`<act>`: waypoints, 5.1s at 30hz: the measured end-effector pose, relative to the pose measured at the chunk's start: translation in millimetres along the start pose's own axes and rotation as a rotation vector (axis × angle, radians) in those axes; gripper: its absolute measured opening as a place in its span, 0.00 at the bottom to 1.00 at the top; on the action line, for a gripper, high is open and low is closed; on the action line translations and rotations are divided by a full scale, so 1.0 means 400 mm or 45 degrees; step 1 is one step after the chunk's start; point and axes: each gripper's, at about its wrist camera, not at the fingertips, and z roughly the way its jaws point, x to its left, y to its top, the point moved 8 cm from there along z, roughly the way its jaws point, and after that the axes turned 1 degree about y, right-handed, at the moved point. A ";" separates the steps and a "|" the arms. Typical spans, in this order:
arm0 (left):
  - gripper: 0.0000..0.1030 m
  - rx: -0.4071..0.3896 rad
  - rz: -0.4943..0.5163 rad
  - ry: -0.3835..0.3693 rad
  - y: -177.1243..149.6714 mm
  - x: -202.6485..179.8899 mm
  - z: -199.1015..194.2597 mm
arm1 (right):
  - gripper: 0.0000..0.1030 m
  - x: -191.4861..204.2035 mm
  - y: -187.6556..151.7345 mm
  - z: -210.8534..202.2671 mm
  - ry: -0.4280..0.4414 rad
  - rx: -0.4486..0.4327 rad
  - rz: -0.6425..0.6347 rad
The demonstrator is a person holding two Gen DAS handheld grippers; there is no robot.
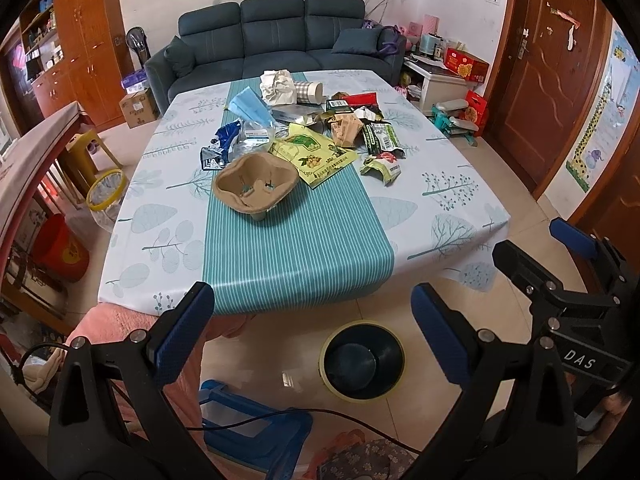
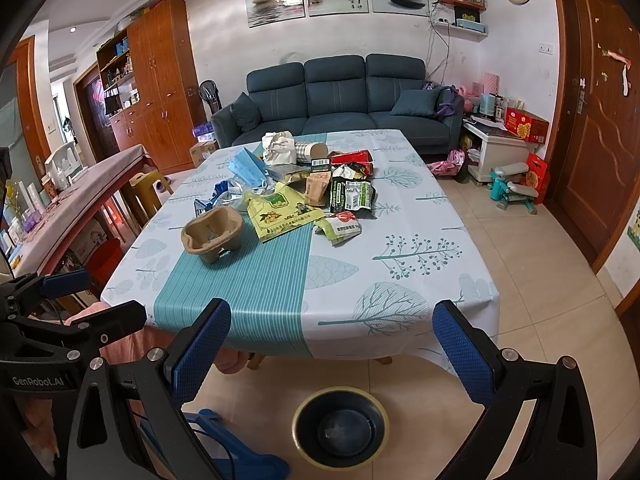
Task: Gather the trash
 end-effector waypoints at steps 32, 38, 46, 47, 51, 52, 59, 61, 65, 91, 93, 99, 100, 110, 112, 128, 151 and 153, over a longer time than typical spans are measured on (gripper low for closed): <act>0.95 0.009 0.003 0.008 -0.015 -0.003 0.002 | 0.99 0.013 0.002 0.004 -0.003 -0.004 -0.001; 0.95 0.011 0.001 0.004 -0.006 -0.003 0.002 | 0.99 0.016 0.022 -0.002 -0.007 0.001 0.006; 0.95 -0.005 0.058 0.001 -0.009 0.013 0.012 | 0.99 0.010 0.012 0.025 -0.018 -0.011 0.054; 0.95 -0.010 0.078 0.002 -0.002 0.016 0.013 | 0.99 0.012 0.017 0.025 -0.020 -0.015 0.062; 0.95 -0.013 0.148 -0.004 0.043 0.035 0.018 | 0.99 0.011 0.034 0.033 -0.039 -0.035 0.089; 0.95 -0.019 0.157 -0.011 0.049 0.044 0.018 | 0.99 0.015 0.040 0.034 -0.042 -0.040 0.094; 0.89 -0.100 0.229 -0.070 0.133 0.118 -0.002 | 0.99 0.069 0.093 0.054 -0.056 -0.081 0.129; 0.89 -0.124 0.236 -0.068 0.195 0.129 -0.005 | 0.99 0.098 0.108 0.066 -0.045 -0.088 0.138; 0.89 -0.192 0.167 -0.120 0.282 0.197 -0.006 | 0.99 0.153 0.135 0.113 -0.019 -0.073 0.172; 0.63 0.261 0.144 -0.191 0.426 0.633 0.372 | 0.61 0.343 0.148 0.604 0.018 0.287 0.562; 0.63 0.303 0.135 -0.180 0.419 0.652 0.416 | 0.56 0.360 0.135 0.642 0.022 0.324 0.576; 0.63 0.382 0.104 -0.237 0.429 0.653 0.509 | 0.34 0.380 0.103 0.706 -0.019 0.418 0.612; 0.63 0.390 0.108 -0.248 0.431 0.643 0.524 | 0.28 0.380 0.098 0.714 -0.016 0.429 0.627; 0.63 0.455 0.101 -0.252 0.476 0.587 0.681 | 0.17 0.388 0.073 0.729 0.035 0.440 0.671; 0.63 0.474 0.067 -0.253 0.487 0.603 0.720 | 0.17 0.381 0.073 0.728 0.038 0.430 0.688; 0.63 0.500 0.065 -0.366 0.499 0.544 0.760 | 0.14 0.317 0.081 0.679 0.013 0.353 0.813; 0.72 0.571 0.198 -0.048 0.472 0.488 0.820 | 0.14 0.341 0.056 0.709 0.024 0.438 0.849; 0.72 0.629 0.204 0.000 0.459 0.496 0.837 | 0.14 0.342 0.053 0.708 0.029 0.439 0.847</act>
